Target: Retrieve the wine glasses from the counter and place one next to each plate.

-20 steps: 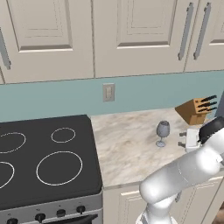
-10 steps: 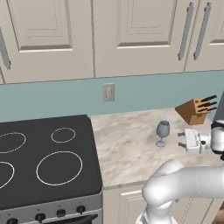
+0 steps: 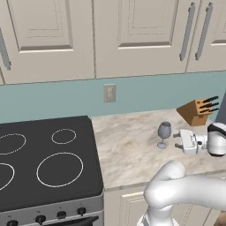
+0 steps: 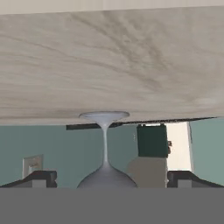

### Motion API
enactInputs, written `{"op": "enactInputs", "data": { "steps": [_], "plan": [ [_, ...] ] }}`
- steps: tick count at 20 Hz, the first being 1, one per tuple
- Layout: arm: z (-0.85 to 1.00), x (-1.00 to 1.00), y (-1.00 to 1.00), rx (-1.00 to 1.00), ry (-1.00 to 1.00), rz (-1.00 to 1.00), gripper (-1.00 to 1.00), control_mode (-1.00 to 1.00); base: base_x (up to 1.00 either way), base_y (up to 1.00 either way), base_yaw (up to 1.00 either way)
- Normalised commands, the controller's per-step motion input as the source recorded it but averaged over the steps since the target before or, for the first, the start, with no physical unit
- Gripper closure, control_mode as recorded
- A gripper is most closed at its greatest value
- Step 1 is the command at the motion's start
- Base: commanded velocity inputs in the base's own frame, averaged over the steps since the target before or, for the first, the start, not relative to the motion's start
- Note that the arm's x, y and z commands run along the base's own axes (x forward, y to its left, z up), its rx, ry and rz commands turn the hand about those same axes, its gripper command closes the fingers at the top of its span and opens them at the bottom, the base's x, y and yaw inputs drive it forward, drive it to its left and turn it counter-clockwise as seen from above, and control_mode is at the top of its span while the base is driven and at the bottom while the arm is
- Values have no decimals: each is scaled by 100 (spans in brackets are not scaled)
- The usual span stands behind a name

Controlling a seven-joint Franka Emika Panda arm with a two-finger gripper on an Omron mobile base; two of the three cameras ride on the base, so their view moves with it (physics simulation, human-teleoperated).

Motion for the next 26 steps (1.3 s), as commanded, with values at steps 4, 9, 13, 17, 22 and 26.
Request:
{"op": "enactInputs", "data": {
  "steps": [4, 9, 13, 17, 22, 26],
  "plan": [
    [0, 5, 21, -1, 9, -2, -100, -100, 0, 0, 0],
    [0, 16, 1, 0, 12, -9, -100, -100, 0, 0, 0],
    [0, 14, 5, 0, 11, -11, -100, -100, 0, 0, 0],
    [0, 4, 12, 0, 10, -6, -100, -100, 0, 0, 0],
    [0, 0, 6, 0, 2, -2, -100, -100, 0, 0, 0],
    [0, 0, 14, 0, 0, 0, -100, -100, 0, 0, 0]
  ]
}}
